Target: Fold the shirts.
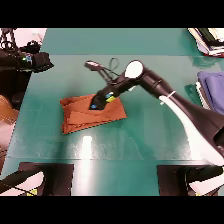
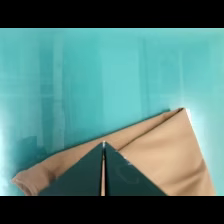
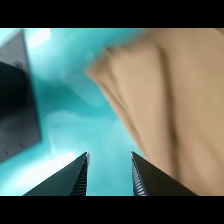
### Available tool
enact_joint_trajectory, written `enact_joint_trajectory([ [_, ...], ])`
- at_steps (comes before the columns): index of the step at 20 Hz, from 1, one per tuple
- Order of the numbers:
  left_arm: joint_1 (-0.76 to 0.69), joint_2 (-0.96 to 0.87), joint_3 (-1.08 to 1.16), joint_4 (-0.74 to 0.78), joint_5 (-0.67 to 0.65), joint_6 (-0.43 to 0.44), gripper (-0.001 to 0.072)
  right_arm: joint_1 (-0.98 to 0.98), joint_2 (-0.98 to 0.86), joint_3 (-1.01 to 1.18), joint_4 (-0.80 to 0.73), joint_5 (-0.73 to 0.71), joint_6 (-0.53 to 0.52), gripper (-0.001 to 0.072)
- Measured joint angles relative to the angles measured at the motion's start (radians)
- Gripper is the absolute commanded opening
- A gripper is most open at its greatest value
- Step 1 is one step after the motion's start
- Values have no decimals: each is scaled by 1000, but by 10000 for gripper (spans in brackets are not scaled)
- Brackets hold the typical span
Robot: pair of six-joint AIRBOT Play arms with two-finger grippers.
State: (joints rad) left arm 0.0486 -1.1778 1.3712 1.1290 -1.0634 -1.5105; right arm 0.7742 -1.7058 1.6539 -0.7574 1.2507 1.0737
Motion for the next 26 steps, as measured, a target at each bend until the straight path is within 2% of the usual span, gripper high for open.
enact_joint_trajectory([
  [1, 1, 1, 0, 1, -8, 0, 25, -49, 19, -43, -24, 2, 13, 319],
  [3, 2, 1, 0, 1, -23, 0, 25, -151, 51, -133, -48, 2, 26, 549],
  [7, 2, 0, 0, 1, -33, 0, 25, -333, 70, -288, -40, -26, 46, 561],
  [10, 2, -1, 0, 0, -34, 0, 26, -396, 31, -343, 10, -34, 50, 556],
  [17, 2, -1, 0, 0, -25, 0, 25, -303, -179, -205, 130, -16, 73, 546],
  [18, 2, -1, 0, 0, -24, 0, 26, -280, -212, -172, 159, -13, 76, 433],
  [19, 2, -1, 0, 0, -24, 0, 25, -259, -242, -142, 179, -13, 76, 289],
  [22, 0, -1, 0, -5, -26, 0, 24, -206, -304, -64, 216, 1, 77, 14],
  [26, -57, -1, 0, -11, -32, -1, 24, -198, -326, 37, 233, 35, 46, 13],
])
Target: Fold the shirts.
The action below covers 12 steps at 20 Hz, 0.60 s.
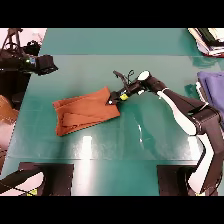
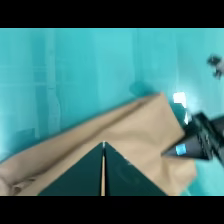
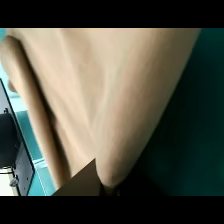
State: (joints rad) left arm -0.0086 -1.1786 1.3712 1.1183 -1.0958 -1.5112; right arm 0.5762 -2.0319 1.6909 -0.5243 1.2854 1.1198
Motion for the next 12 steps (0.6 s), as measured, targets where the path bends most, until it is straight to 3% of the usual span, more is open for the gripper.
enact_joint_trajectory([
  [5, -119, 0, 0, -2, 3, 0, 25, -153, 89, 122, -159, 26, 29, 13],
  [12, -237, 0, 0, -3, 30, 0, 25, -606, 289, 190, -372, 11, 63, 13],
])
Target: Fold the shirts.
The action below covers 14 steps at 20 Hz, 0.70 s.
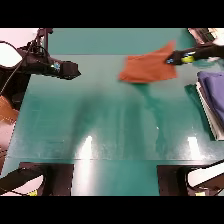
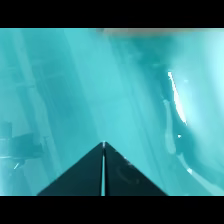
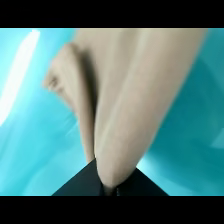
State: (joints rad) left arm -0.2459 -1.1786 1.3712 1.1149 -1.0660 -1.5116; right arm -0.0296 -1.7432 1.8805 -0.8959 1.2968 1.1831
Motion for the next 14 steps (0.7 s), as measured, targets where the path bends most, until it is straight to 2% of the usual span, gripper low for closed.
enact_joint_trajectory([
  [6, -40, 0, 0, -2, 21, -1, 25, -338, 59, 6, -32, -67, 3, 13],
  [14, -47, 0, 0, -3, 34, -1, 25, -471, 69, 103, 10, -140, 3, 12],
])
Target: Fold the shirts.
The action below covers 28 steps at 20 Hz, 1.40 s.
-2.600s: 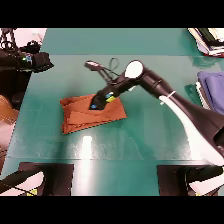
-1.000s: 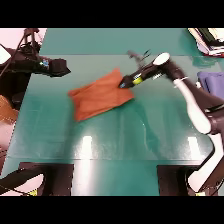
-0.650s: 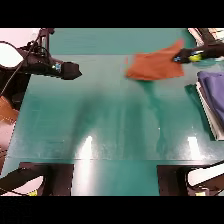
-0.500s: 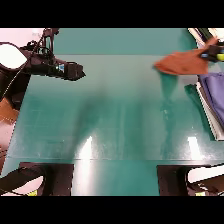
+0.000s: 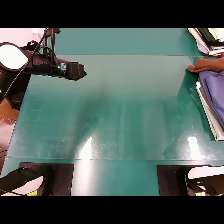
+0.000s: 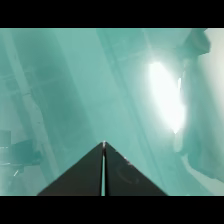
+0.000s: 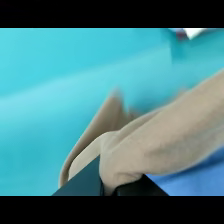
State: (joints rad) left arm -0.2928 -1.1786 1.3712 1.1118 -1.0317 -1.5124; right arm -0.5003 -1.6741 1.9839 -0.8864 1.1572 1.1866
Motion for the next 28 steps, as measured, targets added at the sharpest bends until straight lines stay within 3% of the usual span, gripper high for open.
enact_joint_trajectory([
  [3, 0, 0, 0, 2, 2, 0, 25, -13, 27, 69, 31, -10, -1, 12],
  [8, 0, 0, 0, 3, 3, 0, 25, -76, 153, -14, 47, -35, -8, 12],
  [14, 0, 0, 0, 4, 2, 1, 25, -209, 300, -220, 29, 84, -35, 14],
  [18, 0, 0, 0, 5, 2, 2, 25, -304, 383, -397, -106, 180, -41, 21],
  [22, 0, 0, 0, 6, 2, 2, 25, -375, 452, -576, -257, 225, -43, 291],
  [24, 0, 0, 0, 6, 0, 2, 25, -401, 477, -650, -320, 233, -43, 556],
  [25, 0, 0, 0, 6, 0, 2, 25, -413, 487, -678, -339, 232, -43, 585],
  [28, 0, 0, 0, 6, 0, 2, 25, -431, 510, -708, -354, 216, -43, 582],
])
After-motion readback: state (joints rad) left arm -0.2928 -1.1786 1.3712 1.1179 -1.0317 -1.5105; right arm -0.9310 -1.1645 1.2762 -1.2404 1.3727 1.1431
